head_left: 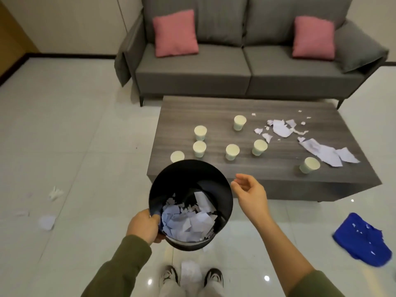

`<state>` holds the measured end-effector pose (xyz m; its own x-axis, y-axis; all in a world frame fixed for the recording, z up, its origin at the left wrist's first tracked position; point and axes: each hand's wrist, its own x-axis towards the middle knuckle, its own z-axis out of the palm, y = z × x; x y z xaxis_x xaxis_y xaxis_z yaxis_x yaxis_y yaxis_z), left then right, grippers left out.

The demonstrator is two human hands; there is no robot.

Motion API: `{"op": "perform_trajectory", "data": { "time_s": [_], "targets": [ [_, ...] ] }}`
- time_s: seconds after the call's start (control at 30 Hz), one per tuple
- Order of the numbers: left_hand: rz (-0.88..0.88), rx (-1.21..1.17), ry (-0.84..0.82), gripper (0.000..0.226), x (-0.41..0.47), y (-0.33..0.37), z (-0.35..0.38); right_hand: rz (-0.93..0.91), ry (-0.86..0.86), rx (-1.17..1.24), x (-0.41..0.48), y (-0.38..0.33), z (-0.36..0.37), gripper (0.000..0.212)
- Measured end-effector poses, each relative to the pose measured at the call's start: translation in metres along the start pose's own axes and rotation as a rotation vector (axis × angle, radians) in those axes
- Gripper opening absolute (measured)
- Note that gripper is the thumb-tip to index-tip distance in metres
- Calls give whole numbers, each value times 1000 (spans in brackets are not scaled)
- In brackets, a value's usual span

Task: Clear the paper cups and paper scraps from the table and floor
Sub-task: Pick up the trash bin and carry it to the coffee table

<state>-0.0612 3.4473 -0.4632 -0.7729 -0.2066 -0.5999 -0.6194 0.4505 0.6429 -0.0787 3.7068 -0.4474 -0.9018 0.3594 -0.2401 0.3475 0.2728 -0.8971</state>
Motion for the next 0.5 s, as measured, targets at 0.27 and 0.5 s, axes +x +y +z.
{"op": "perform_trajectory", "data": {
  "time_s": [0.27,0.5],
  "targets": [
    [-112,-68,16,26,67,-75,39,102,-89,2,31,80,69,19],
    [-172,-11,-20,19,138,-147,72,181,-109,-23,57,173,129,18]
  ]
}}
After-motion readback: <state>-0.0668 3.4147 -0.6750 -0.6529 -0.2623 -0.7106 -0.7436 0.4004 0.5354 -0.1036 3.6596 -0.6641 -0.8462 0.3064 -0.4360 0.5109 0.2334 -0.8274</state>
